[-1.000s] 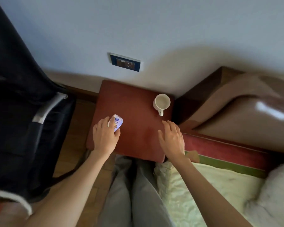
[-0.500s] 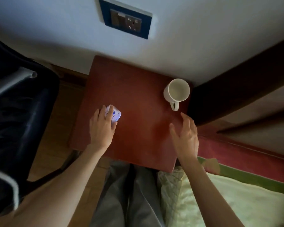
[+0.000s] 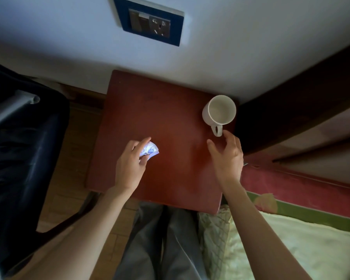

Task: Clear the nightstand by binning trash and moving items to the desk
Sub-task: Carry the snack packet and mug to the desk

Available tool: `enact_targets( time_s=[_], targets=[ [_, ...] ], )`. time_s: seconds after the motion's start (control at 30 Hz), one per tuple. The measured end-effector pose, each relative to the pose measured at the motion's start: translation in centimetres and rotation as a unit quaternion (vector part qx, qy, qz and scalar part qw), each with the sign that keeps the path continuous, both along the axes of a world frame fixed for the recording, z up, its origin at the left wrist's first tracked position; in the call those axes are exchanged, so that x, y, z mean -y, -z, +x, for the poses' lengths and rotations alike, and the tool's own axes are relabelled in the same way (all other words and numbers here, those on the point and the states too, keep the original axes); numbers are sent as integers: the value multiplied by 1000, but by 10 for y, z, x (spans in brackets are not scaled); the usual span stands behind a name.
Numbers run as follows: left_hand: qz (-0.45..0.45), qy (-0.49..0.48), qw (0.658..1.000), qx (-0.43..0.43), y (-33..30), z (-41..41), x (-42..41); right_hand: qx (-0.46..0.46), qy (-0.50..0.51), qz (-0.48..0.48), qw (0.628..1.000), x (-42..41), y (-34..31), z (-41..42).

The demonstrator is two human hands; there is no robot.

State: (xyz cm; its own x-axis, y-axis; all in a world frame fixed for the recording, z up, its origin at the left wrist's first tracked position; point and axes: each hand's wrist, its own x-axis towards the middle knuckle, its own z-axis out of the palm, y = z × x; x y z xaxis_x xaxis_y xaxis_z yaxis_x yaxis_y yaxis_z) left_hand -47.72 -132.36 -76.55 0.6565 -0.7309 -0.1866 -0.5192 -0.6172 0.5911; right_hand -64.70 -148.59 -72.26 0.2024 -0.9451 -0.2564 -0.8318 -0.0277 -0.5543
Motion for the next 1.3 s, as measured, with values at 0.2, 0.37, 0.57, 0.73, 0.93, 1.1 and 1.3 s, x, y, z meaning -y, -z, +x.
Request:
enact_targets(
  time_s=[0.2,0.37,0.57,0.73,0.93,1.1,1.3],
  targets=[
    [-41,-12,999,-15,-12,-10,4,31,95,-14,995,20,17,14],
    [-56,-35,997,-43,-18,-17,9,-16,101,-27,994,29,24,14],
    [-74,-69,993,-58,-30,-21,7,48,73,-101,991,32,10,12],
    [-76,-81,992,-59,-65,-22,-1,57,14,-63,996,18,-20,2],
    [-104,-137,983,-68,-139,-27,-26,98,-51,-73,991,-22,-100,-25],
    [-134,-195,969,-67,-212,-44,-61,88,-114,-50,988,-54,-172,-34],
    [-173,-250,950,-73,-284,-75,-124,103,-233,-71,964,-106,-235,-30]
  ],
)
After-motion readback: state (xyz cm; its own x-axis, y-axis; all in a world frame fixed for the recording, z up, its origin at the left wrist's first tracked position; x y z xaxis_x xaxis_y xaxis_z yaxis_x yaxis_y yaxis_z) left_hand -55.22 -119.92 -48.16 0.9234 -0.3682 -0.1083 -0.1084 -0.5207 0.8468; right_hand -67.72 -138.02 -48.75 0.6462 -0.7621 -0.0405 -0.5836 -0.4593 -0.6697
